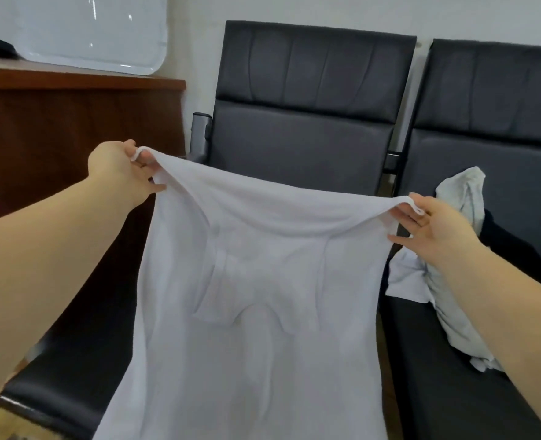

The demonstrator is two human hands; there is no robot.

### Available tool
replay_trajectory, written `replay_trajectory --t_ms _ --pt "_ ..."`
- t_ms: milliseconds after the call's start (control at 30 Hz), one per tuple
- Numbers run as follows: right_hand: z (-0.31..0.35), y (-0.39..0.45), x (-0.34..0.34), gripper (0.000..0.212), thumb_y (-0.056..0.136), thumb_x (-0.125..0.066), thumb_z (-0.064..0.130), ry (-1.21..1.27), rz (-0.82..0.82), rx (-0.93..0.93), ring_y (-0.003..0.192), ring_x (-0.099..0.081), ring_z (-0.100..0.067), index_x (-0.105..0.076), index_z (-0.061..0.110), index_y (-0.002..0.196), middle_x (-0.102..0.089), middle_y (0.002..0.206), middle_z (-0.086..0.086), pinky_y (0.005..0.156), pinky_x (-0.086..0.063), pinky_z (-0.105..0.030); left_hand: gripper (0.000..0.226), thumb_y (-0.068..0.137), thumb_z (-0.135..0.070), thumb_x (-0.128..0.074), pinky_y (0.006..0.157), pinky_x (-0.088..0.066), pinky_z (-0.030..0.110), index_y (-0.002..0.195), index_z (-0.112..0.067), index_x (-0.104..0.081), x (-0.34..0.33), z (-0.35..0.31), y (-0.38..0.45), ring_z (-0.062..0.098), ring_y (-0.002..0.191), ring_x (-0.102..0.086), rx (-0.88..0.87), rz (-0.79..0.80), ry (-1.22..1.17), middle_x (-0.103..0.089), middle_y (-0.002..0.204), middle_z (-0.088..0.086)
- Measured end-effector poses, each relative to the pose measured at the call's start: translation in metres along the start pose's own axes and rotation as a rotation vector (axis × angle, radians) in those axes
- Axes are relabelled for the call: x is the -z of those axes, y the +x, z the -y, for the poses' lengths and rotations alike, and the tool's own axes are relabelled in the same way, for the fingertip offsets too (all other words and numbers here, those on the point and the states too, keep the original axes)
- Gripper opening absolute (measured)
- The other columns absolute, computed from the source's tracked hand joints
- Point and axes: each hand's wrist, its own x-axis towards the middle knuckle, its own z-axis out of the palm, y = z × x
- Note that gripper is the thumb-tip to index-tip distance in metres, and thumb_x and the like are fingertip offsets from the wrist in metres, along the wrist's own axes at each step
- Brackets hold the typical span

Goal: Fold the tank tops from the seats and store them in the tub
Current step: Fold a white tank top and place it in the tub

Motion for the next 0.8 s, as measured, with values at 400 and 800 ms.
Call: replay_trajectory --t_ms 400,800 --pt "-0.032 0.012 -0.008 0.035 0.094 -0.037 0.008 -0.014 -0.046 -0.066 0.097 -0.061 -0.015 -0.05 0.016 0.125 -0.055 0.083 0.002 0.109 -0.028 -0.053 0.05 0.096 -0.004 -0.025 0.109 -0.034 0.056 0.141 -0.012 -0.046 0.039 0.028 0.004 0.026 0.097 -0.062 0.046 -0.068 0.127 -0.066 0.086 0.008" --pt "-0.104 -0.056 0.05 0.022 0.089 -0.042 -0.006 -0.45 -0.165 -0.212 0.078 -0.055 -0.022 -0.063 0.002 0.089 -0.055 0.098 -0.013 0.074 -0.05 -0.034 0.048 0.093 0.003 -0.027 0.074 -0.046 0.034 0.133 -0.006 -0.051 0.137 0.072 -0.052 0.019 0.059 -0.047 0.281 -0.023 0.906 -0.041 0.062 0.009"
